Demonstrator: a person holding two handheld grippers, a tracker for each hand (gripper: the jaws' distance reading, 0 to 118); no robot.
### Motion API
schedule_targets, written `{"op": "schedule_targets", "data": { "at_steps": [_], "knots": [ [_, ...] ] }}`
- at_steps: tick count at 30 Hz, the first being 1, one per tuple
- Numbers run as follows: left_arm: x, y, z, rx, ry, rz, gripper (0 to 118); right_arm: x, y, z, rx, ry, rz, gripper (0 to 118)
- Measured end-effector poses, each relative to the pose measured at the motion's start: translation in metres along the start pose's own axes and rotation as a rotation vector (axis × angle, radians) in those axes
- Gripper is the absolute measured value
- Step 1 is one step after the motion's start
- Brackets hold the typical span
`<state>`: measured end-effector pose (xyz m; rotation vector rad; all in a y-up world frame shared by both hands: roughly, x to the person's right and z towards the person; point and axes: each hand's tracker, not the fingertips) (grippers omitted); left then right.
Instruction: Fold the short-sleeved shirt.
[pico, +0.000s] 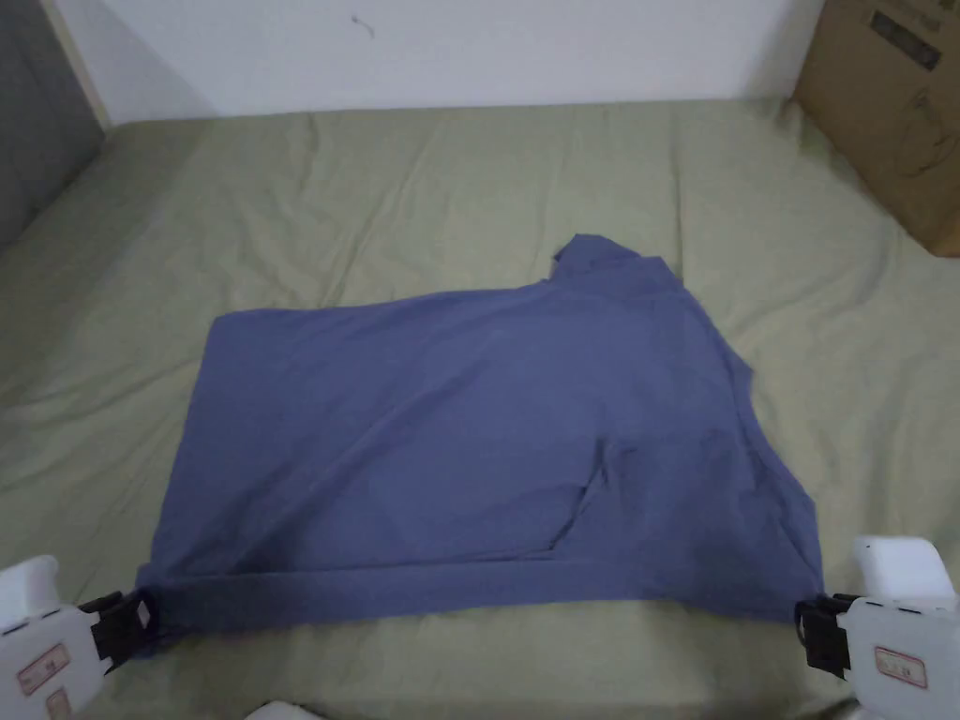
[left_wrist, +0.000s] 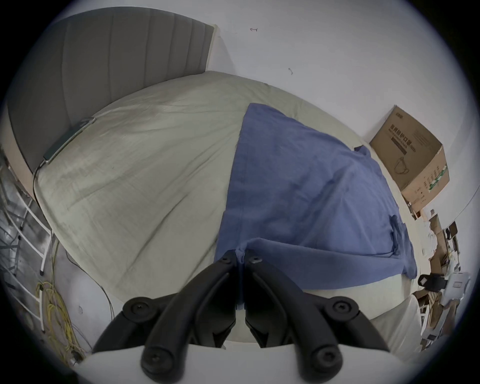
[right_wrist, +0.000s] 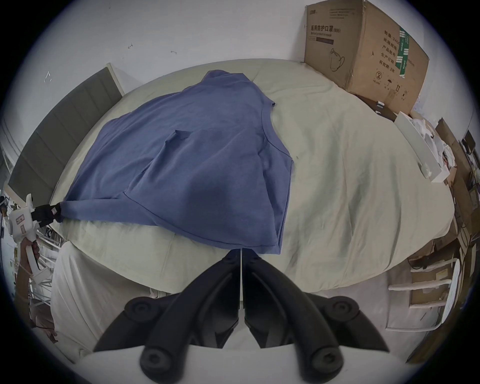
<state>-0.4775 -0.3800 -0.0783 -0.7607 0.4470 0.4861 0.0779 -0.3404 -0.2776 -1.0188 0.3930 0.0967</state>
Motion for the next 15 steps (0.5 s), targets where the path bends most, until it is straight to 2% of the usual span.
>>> {"op": "schedule_targets", "data": {
  "at_steps": [2,3,4,6,7,10,11,12,13,14,15],
  "knots": [
    [0.006,0.003,0.005,-0.009,0.006,-0.027,4,-0.001,0.003,0.002,0.03,0.002,0.006,2],
    [0.009,0.004,0.006,-0.011,0.011,-0.043,4,-0.001,0.006,0.002,0.043,0.003,0.014,8],
    [0.01,0.004,0.007,-0.011,0.012,-0.053,4,-0.001,0.009,0.001,0.042,-0.004,0.026,31],
    [0.016,0.007,0.012,-0.009,0.018,-0.074,4,-0.001,0.017,-0.005,0.038,-0.026,0.052,91],
    [0.018,0.007,0.014,-0.008,0.02,-0.082,4,0.0,0.02,-0.009,0.028,-0.029,0.063,101],
    [0.022,0.01,0.017,-0.008,0.026,-0.099,4,0.007,0.026,-0.024,0.024,-0.021,0.074,101],
    [0.022,0.01,0.017,-0.008,0.027,-0.1,4,0.009,0.027,-0.032,-0.033,-0.041,0.073,99],
    [0.023,0.01,0.018,-0.009,0.025,-0.099,4,0.012,0.029,-0.04,-0.08,-0.029,0.074,89],
    [0.024,0.009,0.018,-0.01,0.025,-0.099,4,0.015,0.028,-0.046,-0.098,-0.006,0.061,45],
    [0.023,0.01,0.019,-0.012,0.026,-0.101,4,0.017,0.027,-0.05,-0.104,0.021,0.056,17],
    [0.023,0.009,0.019,-0.014,0.028,-0.104,4,0.016,0.025,-0.054,-0.115,-0.005,0.042,16]
  ]
}}
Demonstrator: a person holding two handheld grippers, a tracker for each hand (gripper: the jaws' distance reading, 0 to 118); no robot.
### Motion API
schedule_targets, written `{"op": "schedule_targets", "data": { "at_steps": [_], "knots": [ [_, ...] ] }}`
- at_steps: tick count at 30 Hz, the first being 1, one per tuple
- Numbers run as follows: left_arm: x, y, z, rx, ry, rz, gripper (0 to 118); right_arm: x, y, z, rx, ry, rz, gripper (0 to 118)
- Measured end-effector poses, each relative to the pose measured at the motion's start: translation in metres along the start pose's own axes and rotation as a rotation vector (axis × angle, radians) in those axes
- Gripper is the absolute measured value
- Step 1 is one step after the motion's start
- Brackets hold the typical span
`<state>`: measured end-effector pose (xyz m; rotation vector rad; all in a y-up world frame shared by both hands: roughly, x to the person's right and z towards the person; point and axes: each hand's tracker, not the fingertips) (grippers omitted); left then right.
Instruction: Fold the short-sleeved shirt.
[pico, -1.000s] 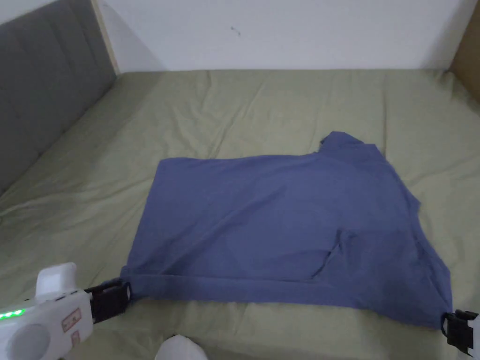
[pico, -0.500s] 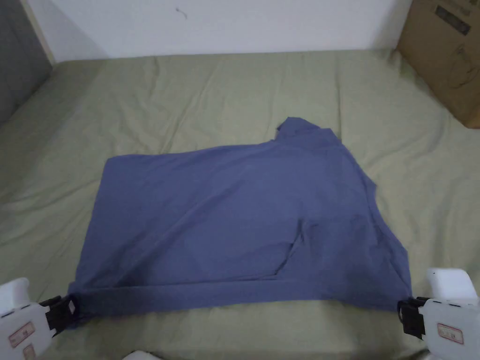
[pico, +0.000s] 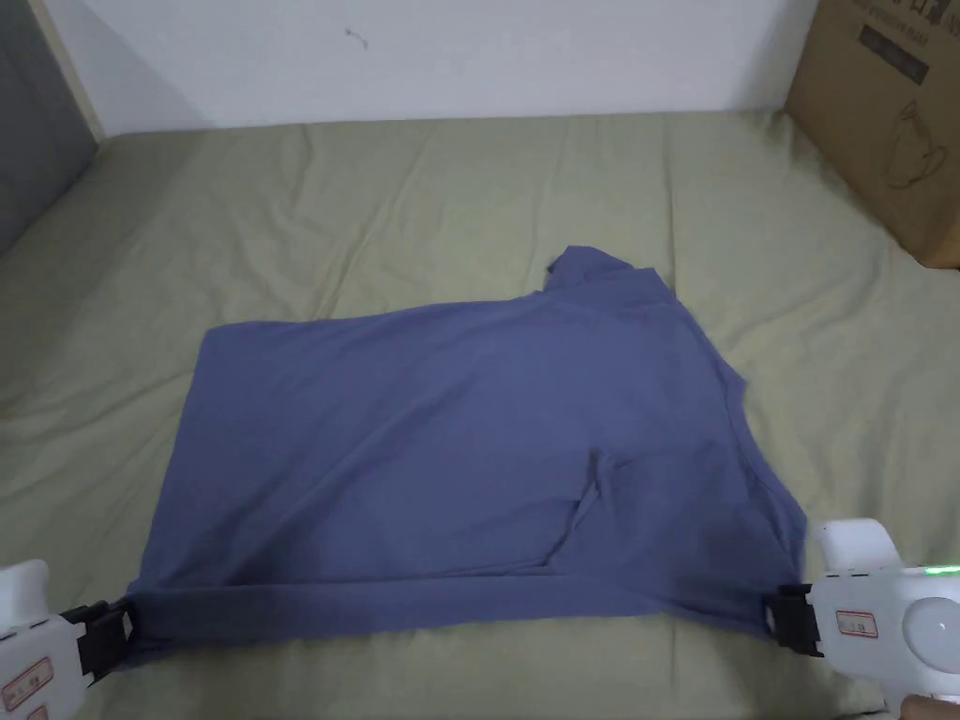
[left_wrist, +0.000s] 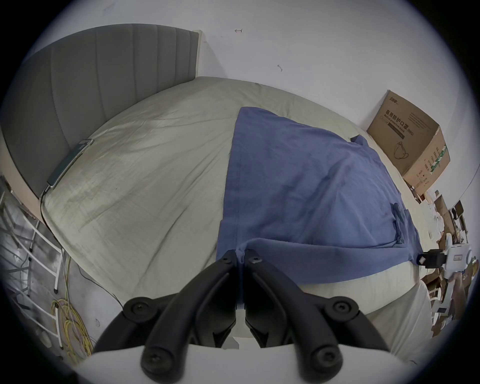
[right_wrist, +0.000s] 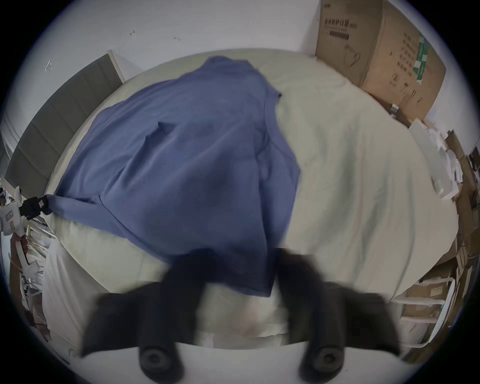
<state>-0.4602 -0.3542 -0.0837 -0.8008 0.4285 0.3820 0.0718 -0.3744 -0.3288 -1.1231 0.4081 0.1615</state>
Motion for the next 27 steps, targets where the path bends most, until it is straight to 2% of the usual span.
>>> {"op": "schedule_targets", "data": {
  "at_steps": [3,5,10,17,22,27],
  "knots": [
    [-0.002,-0.001,0.003,-0.006,-0.002,0.0,4,-0.002,-0.002,0.01,0.019,0.006,-0.005,15],
    [-0.002,-0.002,0.006,-0.005,-0.009,0.008,4,-0.003,-0.001,0.021,0.044,0.009,0.014,9],
    [0.0,0.003,0.014,-0.002,-0.004,-0.009,4,-0.011,0.006,0.052,0.095,-0.003,0.051,8],
    [0.009,0.042,0.017,0.017,0.02,-0.074,4,-0.016,0.054,0.074,0.157,0.011,0.07,8],
    [0.018,0.093,-0.008,0.019,0.053,-0.134,4,-0.012,0.118,0.049,0.156,-0.004,0.076,8],
    [0.023,0.129,-0.064,-0.039,0.067,-0.156,4,-0.011,0.173,-0.006,0.072,-0.035,0.071,8]
  ]
}}
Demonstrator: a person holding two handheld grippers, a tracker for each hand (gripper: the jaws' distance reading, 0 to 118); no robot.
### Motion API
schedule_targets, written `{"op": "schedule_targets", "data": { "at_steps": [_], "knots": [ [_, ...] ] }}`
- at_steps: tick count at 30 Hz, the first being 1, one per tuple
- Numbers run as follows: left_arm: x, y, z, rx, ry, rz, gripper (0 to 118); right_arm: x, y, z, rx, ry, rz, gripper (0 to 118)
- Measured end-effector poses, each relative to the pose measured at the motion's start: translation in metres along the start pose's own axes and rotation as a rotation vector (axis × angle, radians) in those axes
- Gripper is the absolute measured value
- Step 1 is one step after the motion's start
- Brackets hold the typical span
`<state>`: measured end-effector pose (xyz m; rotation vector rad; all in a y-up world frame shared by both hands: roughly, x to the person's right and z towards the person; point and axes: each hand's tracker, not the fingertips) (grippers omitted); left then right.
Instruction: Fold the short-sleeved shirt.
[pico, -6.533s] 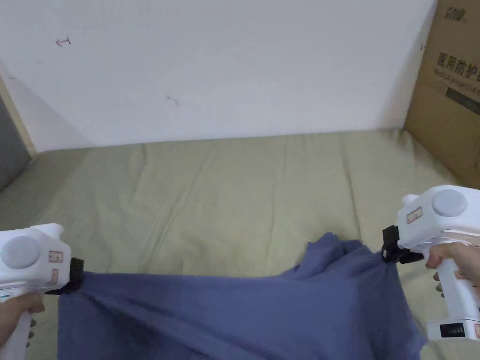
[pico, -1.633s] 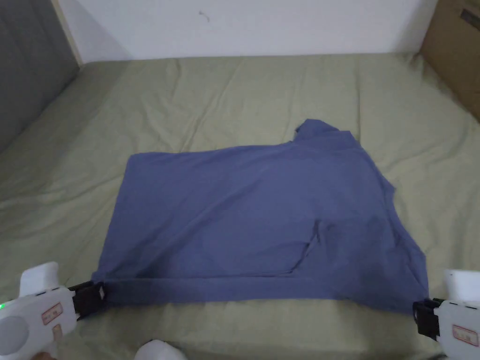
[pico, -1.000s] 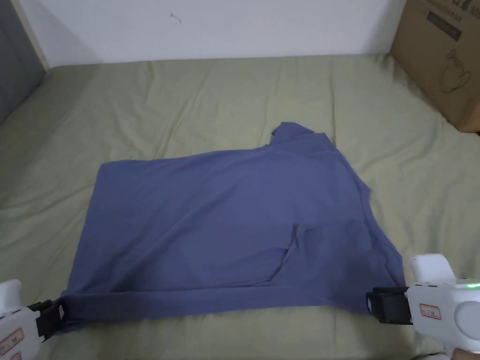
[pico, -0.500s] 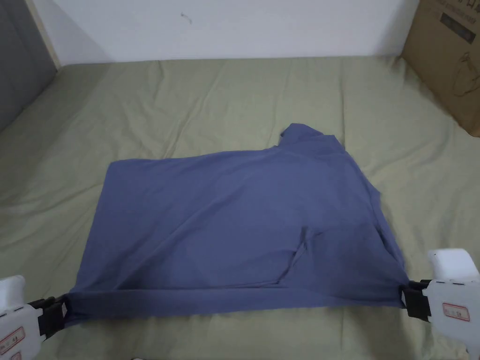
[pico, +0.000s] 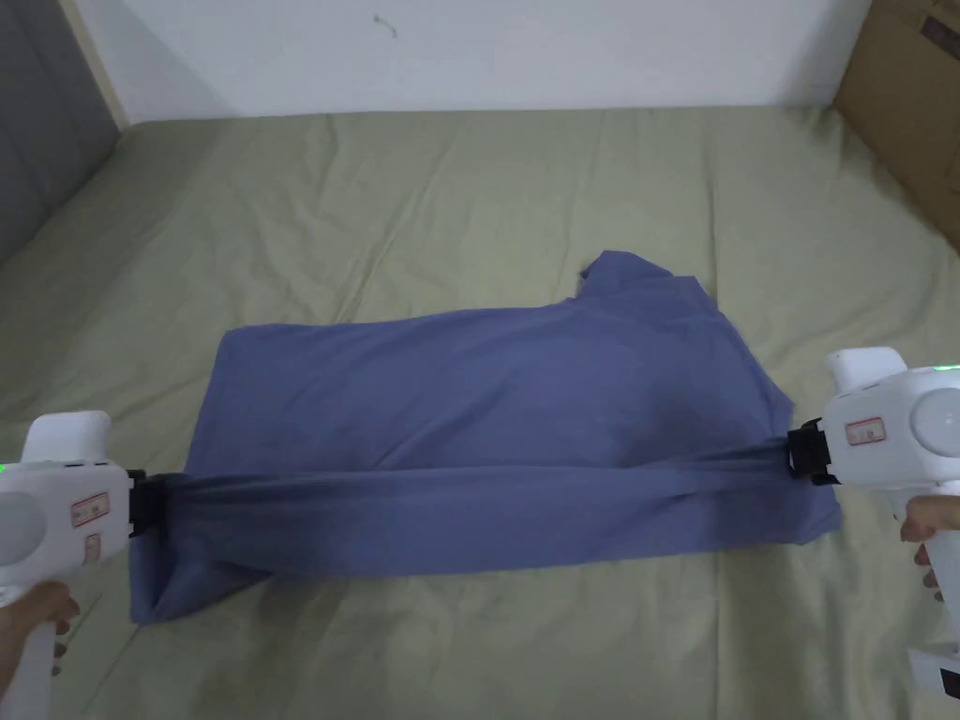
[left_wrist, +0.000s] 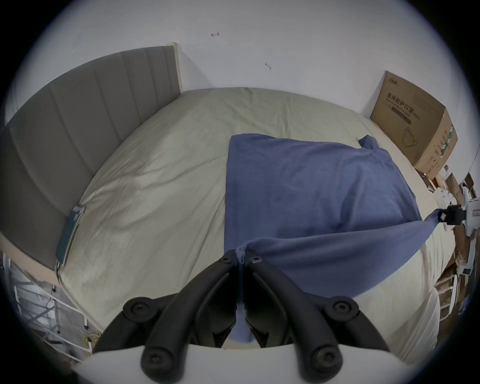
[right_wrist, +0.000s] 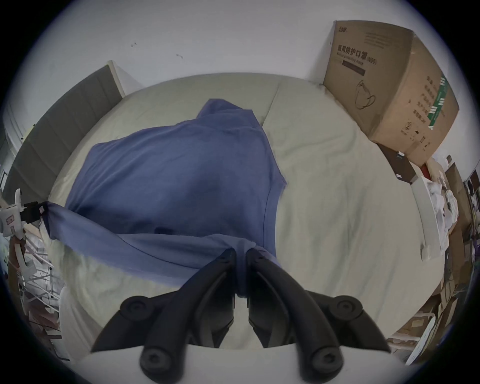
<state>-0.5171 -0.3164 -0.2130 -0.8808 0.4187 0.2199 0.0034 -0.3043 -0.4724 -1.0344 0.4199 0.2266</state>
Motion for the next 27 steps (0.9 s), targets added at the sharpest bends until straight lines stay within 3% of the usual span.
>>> {"op": "schedule_targets", "data": {
  "at_steps": [2,3,5,6,7,8,9,14,15,17,18,19,22,26,27],
  "knots": [
    [0.002,0.007,-0.019,-0.036,0.007,-0.008,5,-0.002,0.01,-0.022,-0.018,-0.006,0.01,12],
    [0.003,0.008,-0.027,-0.039,0.012,-0.016,11,-0.003,0.012,-0.032,-0.032,-0.014,0.013,25],
    [0.004,0.007,-0.037,-0.072,0.047,-0.033,30,-0.007,0.014,-0.046,-0.067,-0.054,0.054,39],
    [0.004,0.006,-0.04,-0.083,0.067,-0.034,30,-0.009,0.014,-0.05,-0.067,-0.088,0.075,39],
    [0.002,0.005,-0.041,-0.088,0.064,-0.033,68,-0.01,0.013,-0.051,-0.071,-0.098,0.092,73],
    [-0.001,0.002,-0.037,-0.085,0.051,-0.027,91,-0.009,0.011,-0.048,-0.064,-0.087,0.094,89],
    [-0.003,0.0,-0.031,-0.072,0.029,-0.015,100,-0.008,0.009,-0.041,-0.042,-0.072,0.089,93],
    [-0.01,-0.015,0.011,-0.036,-0.024,0.018,92,0.008,-0.006,0.002,0.038,0.002,-0.023,91],
    [-0.01,-0.022,0.022,-0.018,-0.067,0.034,78,0.01,-0.013,0.013,0.064,0.012,-0.032,84],
    [-0.007,-0.038,0.039,-0.009,-0.071,0.038,18,0.008,-0.032,0.029,0.092,-0.019,-0.035,43],
    [-0.003,-0.049,0.046,-0.006,-0.066,0.035,0,0.006,-0.044,0.035,0.105,-0.048,-0.039,23],
    [0.0,-0.059,0.05,0.003,-0.064,0.031,0,0.004,-0.054,0.038,0.103,-0.037,-0.039,5],
    [0.002,-0.08,0.05,-0.037,-0.114,0.054,0,-0.001,-0.082,0.042,0.081,-0.005,-0.051,0],
    [-0.001,-0.083,0.037,-0.042,-0.071,0.066,1,-0.007,-0.103,0.04,0.059,-0.007,-0.059,0],
    [-0.003,-0.08,0.035,-0.037,-0.077,0.082,17,-0.007,-0.104,0.039,0.054,-0.001,-0.069,0]
  ]
}}
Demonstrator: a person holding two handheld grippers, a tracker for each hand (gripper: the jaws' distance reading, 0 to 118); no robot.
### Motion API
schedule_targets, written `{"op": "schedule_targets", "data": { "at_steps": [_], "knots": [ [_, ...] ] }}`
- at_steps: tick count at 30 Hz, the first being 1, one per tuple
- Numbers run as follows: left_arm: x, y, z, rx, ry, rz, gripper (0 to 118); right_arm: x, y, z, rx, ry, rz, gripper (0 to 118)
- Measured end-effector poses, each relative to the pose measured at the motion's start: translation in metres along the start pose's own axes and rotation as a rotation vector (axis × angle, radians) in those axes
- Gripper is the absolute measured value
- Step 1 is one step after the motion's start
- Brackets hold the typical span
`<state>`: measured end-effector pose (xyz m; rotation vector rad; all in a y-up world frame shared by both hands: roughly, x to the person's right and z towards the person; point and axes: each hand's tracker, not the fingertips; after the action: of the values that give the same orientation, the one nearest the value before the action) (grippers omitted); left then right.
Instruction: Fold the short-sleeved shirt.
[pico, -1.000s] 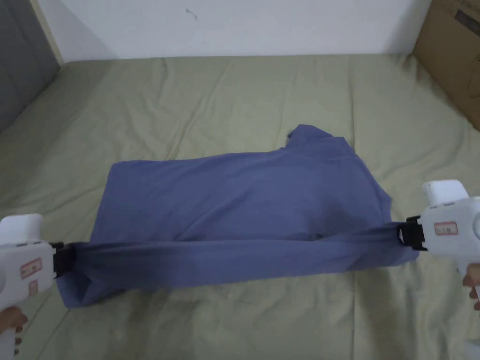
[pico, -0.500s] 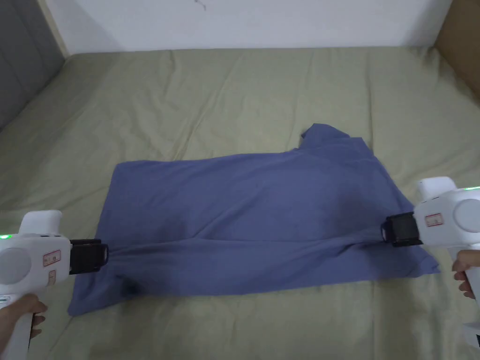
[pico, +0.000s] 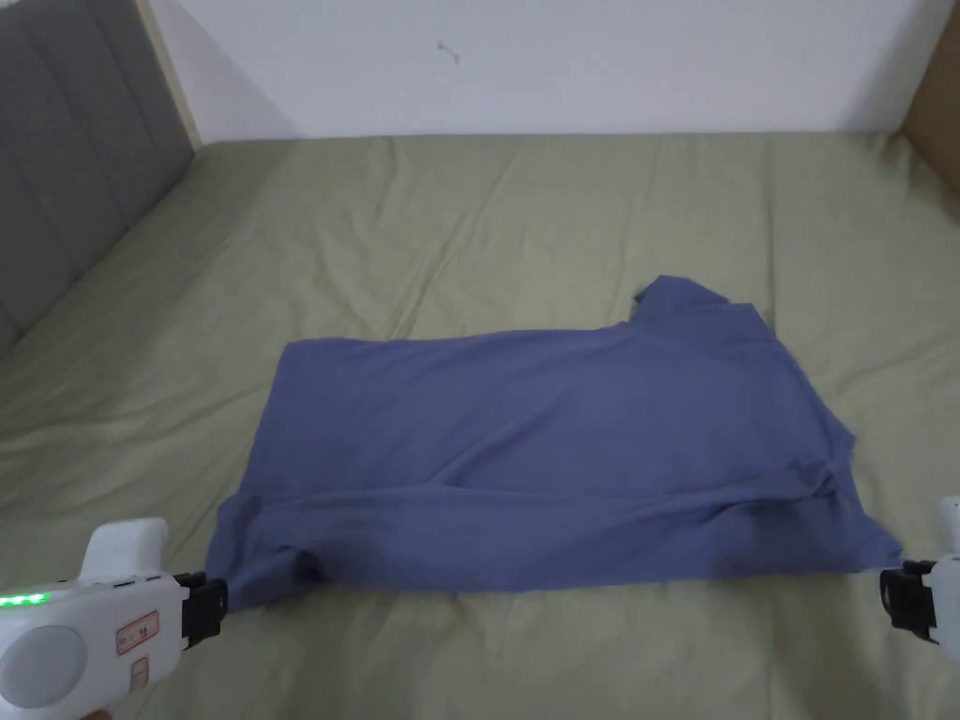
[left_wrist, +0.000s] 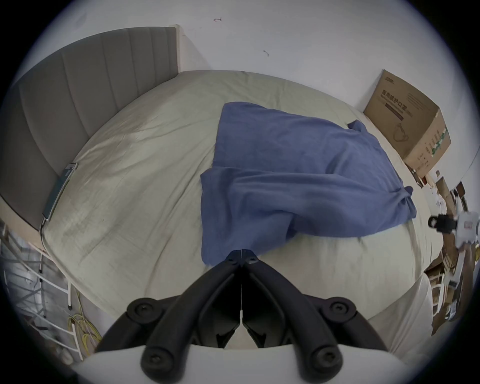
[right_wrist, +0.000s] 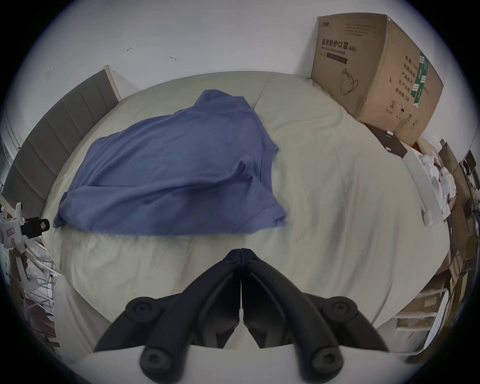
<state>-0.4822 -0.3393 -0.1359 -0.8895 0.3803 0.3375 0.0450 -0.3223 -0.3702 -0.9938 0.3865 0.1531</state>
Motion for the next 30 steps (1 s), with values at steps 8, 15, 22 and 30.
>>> {"op": "schedule_targets", "data": {
  "at_steps": [8,15,22,30],
  "knots": [
    [-0.012,0.006,-0.044,-0.077,-0.011,0.13,103,0.001,-0.016,-0.004,-0.022,0.003,-0.022,0],
    [-0.011,0.005,-0.042,-0.069,0.053,0.049,18,-0.001,-0.021,-0.018,-0.038,0.023,-0.05,0],
    [0.005,0.02,-0.037,-0.082,0.04,-0.058,8,0.013,0.021,-0.053,-0.032,-0.016,-0.056,89],
    [0.001,0.019,-0.035,-0.084,0.018,-0.021,8,0.03,0.048,-0.091,-0.062,0.007,-0.06,78]
  ]
}}
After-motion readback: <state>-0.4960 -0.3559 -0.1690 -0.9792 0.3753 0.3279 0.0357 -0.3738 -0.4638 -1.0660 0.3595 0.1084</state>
